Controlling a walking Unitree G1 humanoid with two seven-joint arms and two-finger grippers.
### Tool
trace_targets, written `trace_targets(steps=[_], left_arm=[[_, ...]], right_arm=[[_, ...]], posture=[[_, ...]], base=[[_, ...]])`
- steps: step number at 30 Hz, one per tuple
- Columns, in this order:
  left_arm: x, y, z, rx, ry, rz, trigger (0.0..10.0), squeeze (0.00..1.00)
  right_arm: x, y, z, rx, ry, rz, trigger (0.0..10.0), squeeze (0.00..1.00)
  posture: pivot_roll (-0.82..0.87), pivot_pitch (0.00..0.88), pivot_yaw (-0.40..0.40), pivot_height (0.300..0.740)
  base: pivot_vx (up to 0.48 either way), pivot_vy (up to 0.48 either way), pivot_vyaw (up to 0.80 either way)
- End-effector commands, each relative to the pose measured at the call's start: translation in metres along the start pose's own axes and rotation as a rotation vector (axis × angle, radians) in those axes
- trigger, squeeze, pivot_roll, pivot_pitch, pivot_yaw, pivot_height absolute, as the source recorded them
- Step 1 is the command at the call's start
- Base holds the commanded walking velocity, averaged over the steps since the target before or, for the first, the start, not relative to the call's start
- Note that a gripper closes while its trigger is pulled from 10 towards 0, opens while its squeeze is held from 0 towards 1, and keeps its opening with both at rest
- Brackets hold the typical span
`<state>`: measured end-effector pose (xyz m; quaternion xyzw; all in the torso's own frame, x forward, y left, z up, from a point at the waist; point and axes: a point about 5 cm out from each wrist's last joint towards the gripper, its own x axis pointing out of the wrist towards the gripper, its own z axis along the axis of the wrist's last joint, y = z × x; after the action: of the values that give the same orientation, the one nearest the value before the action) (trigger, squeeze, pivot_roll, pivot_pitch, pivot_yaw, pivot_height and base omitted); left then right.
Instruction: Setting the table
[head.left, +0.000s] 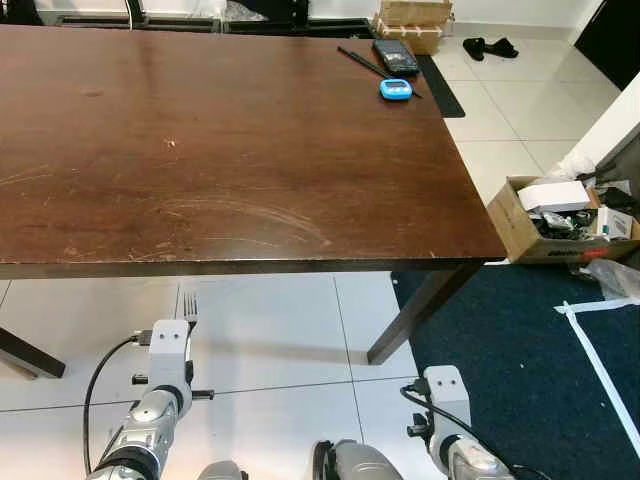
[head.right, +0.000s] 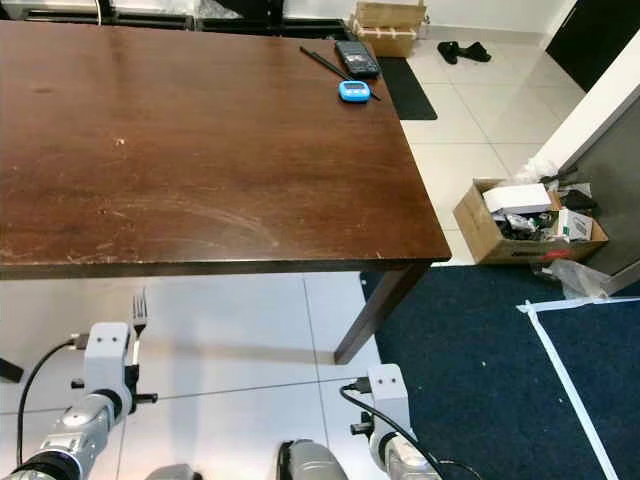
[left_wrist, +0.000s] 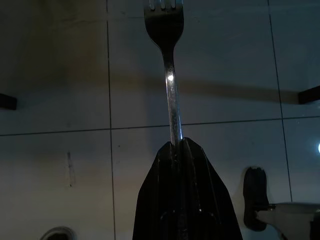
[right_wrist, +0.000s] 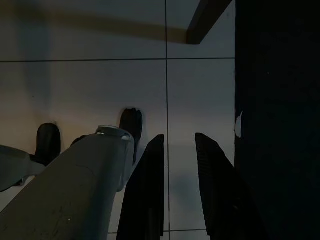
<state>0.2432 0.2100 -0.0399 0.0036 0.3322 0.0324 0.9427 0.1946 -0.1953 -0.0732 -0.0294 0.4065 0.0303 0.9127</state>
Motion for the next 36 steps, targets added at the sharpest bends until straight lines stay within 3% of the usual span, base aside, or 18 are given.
trace_targets(steps=[1, 9, 13, 15, 18, 20, 21, 25, 29, 31, 32, 36], left_arm=[[-0.001, -0.004, -0.003, -0.003, -0.005, -0.015, 10.0, 0.00], [0.000, -0.006, 0.006, 0.009, -0.053, -0.042, 10.0, 0.00], [0.000, -0.007, 0.010, 0.064, -0.086, -0.083, 10.0, 0.00], [-0.001, -0.014, 0.012, 0.156, -0.103, -0.181, 10.0, 0.00], [-0.003, -0.019, 0.012, 0.223, -0.107, -0.260, 10.0, 0.00], [-0.006, -0.026, 0.013, 0.350, -0.117, -0.393, 10.0, 0.00], [-0.006, -0.026, 0.013, 0.350, -0.117, -0.393, 10.0, 0.00], [-0.015, -0.036, 0.017, 0.520, -0.123, -0.661, 10.0, 0.00], [-0.024, -0.040, 0.024, 0.561, -0.068, -0.880, 10.0, 0.00], [-0.024, -0.040, 0.024, 0.561, -0.068, -0.880, 10.0, 0.00], [-0.027, -0.041, 0.027, 0.558, -0.046, -0.942, 10.0, 0.00], [-0.045, -0.053, 0.063, 0.553, -0.133, -1.129, 10.0, 0.00]], right_arm=[[-0.001, 0.001, -0.007, 0.014, 0.027, -0.005, 10.0, 0.00], [0.000, 0.005, -0.005, 0.019, 0.020, 0.001, 10.0, 0.00], [0.000, 0.008, -0.005, 0.019, 0.018, 0.006, 10.0, 0.00], [0.000, 0.009, -0.006, 0.020, 0.018, 0.008, 10.0, 0.00], [0.000, 0.010, -0.007, 0.022, 0.019, 0.009, 10.0, 0.00], [-0.001, 0.011, -0.009, 0.025, 0.021, 0.008, 10.0, 0.00], [-0.001, 0.011, -0.009, 0.025, 0.021, 0.008, 10.0, 0.00], [-0.001, 0.011, -0.011, 0.026, 0.026, 0.011, 10.0, 0.00], [-0.001, 0.012, -0.012, 0.023, 0.028, 0.014, 10.0, 0.00], [-0.001, 0.012, -0.012, 0.023, 0.028, 0.014, 10.0, 0.00], [-0.001, 0.011, -0.012, 0.023, 0.028, 0.014, 10.0, 0.00], [-0.002, 0.010, -0.011, 0.025, 0.026, 0.010, 10.0, 0.00]], posture=[[0.05, 0.044, -0.018, 0.740], [0.06, 0.047, -0.015, 0.740], [0.06, 0.049, -0.012, 0.740], [0.07, 0.054, -0.002, 0.740], [0.07, 0.057, 0.003, 0.740], [0.07, 0.063, 0.005, 0.740], [0.07, 0.063, 0.005, 0.740], [0.07, 0.067, 0.004, 0.740], [0.08, 0.071, 0.003, 0.740], [0.08, 0.071, 0.003, 0.740], [0.08, 0.074, 0.004, 0.740], [0.08, 0.077, 0.009, 0.740]], base=[[0.000, 0.000, 0.00], [0.000, 0.000, 0.00], [0.000, 0.000, 0.00], [0.000, 0.000, 0.00], [0.000, 0.000, 0.00], [0.000, 0.000, 0.00], [0.000, 0.000, 0.00], [0.000, 0.000, 0.00], [0.000, 0.000, 0.00], [0.000, 0.000, 0.00], [0.000, 0.000, 0.00], [0.000, 0.000, 0.00]])
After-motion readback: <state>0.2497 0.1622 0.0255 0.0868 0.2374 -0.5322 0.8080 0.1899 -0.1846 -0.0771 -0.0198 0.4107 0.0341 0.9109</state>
